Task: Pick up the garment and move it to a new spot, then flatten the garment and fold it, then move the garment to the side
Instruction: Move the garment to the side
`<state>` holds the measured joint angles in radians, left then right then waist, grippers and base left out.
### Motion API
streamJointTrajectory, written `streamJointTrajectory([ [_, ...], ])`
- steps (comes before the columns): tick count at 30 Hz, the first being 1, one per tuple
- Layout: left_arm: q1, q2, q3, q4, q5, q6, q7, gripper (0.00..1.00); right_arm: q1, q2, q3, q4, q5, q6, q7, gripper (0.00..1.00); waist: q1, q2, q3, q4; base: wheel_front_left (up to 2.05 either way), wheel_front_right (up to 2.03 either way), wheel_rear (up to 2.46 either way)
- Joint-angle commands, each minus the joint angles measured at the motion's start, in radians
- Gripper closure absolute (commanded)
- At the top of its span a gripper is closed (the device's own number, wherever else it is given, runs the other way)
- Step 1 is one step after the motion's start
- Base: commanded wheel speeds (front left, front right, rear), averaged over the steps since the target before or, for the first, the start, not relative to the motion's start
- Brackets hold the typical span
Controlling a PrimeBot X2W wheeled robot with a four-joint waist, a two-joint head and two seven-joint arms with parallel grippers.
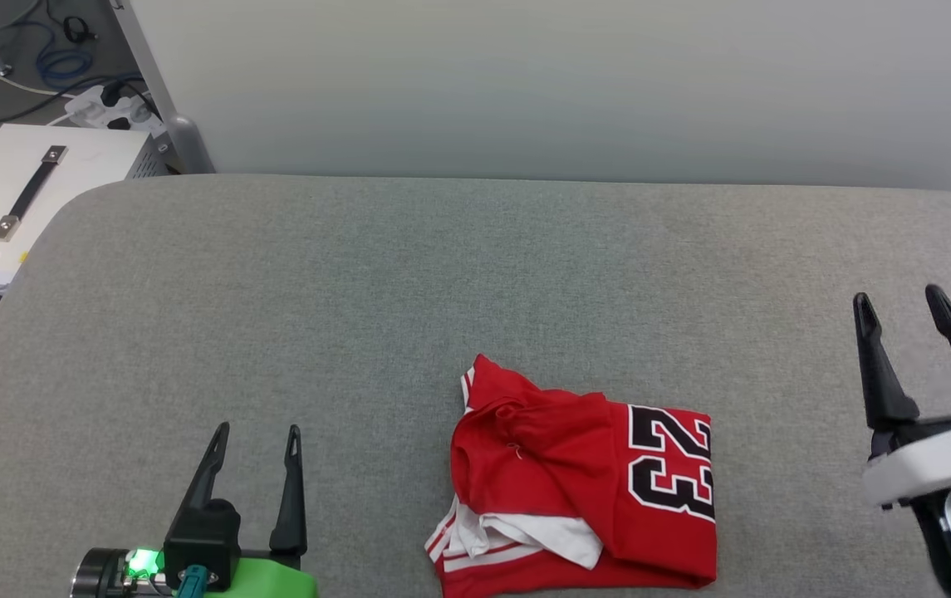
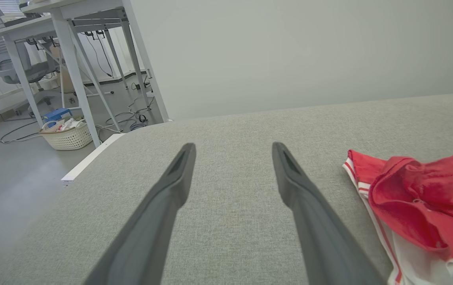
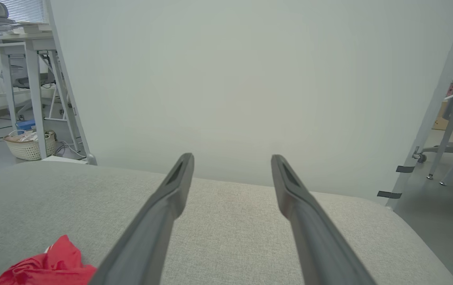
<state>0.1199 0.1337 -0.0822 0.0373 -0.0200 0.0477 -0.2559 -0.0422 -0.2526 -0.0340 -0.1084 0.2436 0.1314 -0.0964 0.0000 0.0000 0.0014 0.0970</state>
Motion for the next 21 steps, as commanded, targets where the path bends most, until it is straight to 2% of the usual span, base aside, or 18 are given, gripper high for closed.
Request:
streamJointTrajectory([
  [1, -0.002, 0.001, 0.005, 0.000, -0.002, -0.003, -0.006, 0.00, -0.038, -0.024, 0.018, -0.008, 0.029, -0.001, 0.042, 0.00, 0.0000, 0.0000, 0.006, 0.004, 0.00, 0.00, 0.00],
  [12, -0.030, -0.008, -0.001, 0.007, 0.001, -0.005, -0.006, 0.00, -0.193, -0.202, 0.226, 0.049, 0.306, -0.001, 0.534, 0.00, 0.0000, 0.0000, 0.038, 0.022, 0.00, 0.00, 0.00],
  [16, -0.038, -0.011, -0.003, 0.008, 0.001, -0.006, -0.006, 0.00, -0.196, -0.229, 0.280, 0.095, 0.403, -0.001, 0.682, 0.00, 0.0000, 0.0000, 0.050, 0.029, 0.00, 0.00, 0.00],
  [21, -0.052, -0.014, -0.008, 0.008, 0.002, -0.009, -0.006, 0.00, -0.186, -0.231, 0.315, 0.147, 0.502, -0.001, 0.793, 0.00, 0.0000, 0.0000, 0.072, 0.041, 0.00, 0.00, 0.00],
])
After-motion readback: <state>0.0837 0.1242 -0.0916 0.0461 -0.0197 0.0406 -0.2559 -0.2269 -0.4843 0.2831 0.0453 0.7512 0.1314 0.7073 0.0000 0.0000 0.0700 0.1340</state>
